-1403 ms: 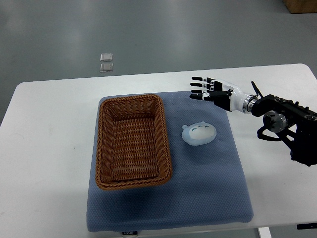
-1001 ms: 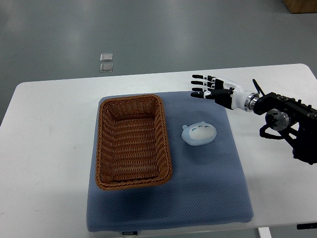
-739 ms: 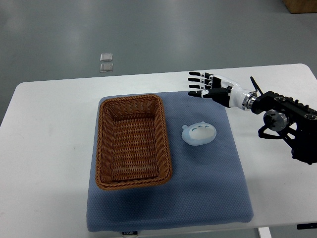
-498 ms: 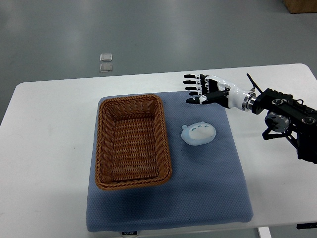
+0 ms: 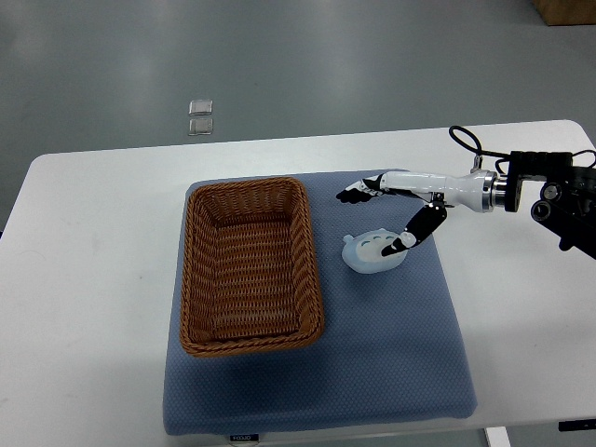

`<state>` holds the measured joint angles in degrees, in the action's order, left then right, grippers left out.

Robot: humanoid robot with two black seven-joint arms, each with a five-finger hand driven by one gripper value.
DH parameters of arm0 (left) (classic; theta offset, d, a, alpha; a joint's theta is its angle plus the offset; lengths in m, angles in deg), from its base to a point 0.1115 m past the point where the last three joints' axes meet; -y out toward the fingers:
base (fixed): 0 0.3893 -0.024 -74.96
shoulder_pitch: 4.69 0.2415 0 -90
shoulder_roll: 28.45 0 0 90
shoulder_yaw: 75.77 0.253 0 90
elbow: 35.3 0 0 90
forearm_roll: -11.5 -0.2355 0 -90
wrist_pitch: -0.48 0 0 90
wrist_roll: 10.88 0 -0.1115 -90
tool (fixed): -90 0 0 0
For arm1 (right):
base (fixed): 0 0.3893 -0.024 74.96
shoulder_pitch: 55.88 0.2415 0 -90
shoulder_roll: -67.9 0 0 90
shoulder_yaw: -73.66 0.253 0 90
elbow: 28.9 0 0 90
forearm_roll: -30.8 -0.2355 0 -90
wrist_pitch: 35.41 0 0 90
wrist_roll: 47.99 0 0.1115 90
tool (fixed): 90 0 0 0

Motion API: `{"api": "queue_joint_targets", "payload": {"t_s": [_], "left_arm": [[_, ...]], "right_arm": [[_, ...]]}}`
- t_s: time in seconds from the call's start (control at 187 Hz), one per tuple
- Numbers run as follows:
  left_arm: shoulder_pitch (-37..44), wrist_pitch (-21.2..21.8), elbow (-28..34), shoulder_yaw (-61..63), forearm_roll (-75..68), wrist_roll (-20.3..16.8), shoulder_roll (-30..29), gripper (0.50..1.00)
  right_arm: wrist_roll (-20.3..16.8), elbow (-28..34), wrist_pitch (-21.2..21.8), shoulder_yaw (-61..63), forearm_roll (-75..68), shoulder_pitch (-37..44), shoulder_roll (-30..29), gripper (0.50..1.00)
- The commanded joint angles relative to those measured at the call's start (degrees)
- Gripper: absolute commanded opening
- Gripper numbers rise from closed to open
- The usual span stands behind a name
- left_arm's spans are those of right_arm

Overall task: Place blue toy in brown basket
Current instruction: 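Lower the right hand over the pale blue plush toy, fingers open, then close the right hand fingers around the plush toy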

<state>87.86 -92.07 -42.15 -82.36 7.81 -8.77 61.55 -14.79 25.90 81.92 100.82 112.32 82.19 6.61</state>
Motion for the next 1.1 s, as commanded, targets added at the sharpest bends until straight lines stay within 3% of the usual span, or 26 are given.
{"api": "queue_joint_targets", "payload": {"t_s": [0.0, 0.412, 0.546, 0.766, 0.883, 1.092], "left_arm": [[0.0, 0.0, -0.01, 0.0, 0.0, 0.0, 0.0, 1.0], [0.0, 0.0, -0.01, 0.0, 0.0, 0.0, 0.0, 1.0], [0.0, 0.0, -0.01, 0.0, 0.0, 0.0, 0.0, 1.0], [0.0, 0.0, -0.01, 0.0, 0.0, 0.0, 0.0, 1.0], [0.0, 0.0, -0.01, 0.0, 0.0, 0.09, 0.0, 1.0], [0.0, 0.0, -0.01, 0.0, 0.0, 0.0, 0.0, 1.0]], "right_arm": [[1.8, 1.45, -0.61, -4.65, 1.45, 2.11, 2.05, 0.907], [1.8, 1.45, -10.98, -7.12, 2.76, 0.36, -0.06, 0.907], [1.8, 1.36, -17.21, -10.45, 3.2, -0.26, -0.15, 0.903], [1.8, 0.13, -22.75, -13.18, 3.2, -0.96, -0.15, 0.897], [1.8, 0.13, -23.81, -13.27, 3.2, -1.31, -0.42, 0.848], [1.8, -0.05, -23.9, -13.36, 3.2, -1.4, -0.85, 0.709]]}}
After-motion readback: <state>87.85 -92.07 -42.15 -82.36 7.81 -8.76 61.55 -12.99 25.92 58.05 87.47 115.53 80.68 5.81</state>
